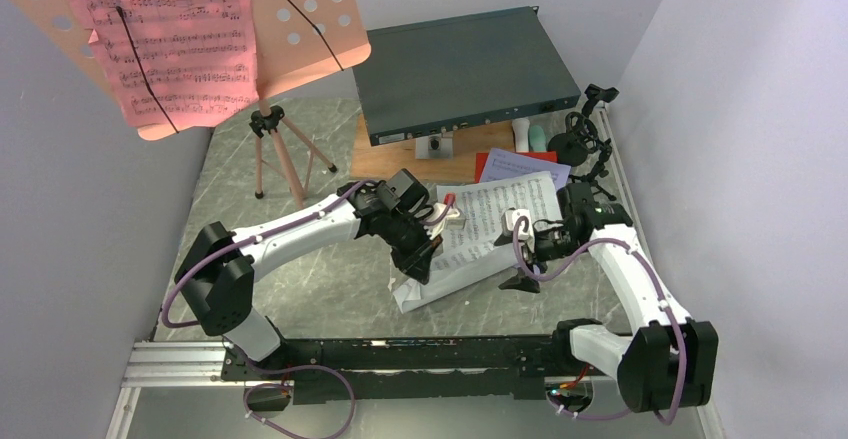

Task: Pack up the instrument practice props
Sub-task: Place the sheet music at the center of the board, then pick up the sheet music from the music stand.

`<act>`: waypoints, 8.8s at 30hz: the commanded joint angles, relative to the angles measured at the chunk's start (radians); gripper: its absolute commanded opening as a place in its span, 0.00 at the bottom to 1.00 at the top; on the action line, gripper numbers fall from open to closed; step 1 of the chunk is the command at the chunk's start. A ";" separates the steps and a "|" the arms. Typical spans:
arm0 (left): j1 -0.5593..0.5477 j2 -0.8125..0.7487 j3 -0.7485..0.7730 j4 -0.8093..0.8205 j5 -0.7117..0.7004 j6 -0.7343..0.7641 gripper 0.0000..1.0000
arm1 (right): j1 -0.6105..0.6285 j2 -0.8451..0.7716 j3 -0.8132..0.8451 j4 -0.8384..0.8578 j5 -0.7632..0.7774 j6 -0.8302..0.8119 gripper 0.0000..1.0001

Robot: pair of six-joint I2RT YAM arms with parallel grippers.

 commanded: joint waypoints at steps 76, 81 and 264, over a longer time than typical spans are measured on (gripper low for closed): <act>0.120 -0.481 -0.226 0.117 -0.448 -0.207 0.99 | 0.167 0.137 -0.116 0.726 0.929 -0.184 0.14; 0.120 -0.480 -0.212 0.105 -0.451 -0.205 1.00 | 0.167 0.201 -0.097 0.814 0.973 -0.170 0.23; -0.005 -0.041 0.302 -0.265 -0.100 0.131 0.00 | 0.031 -0.053 -0.028 0.206 0.031 0.273 0.94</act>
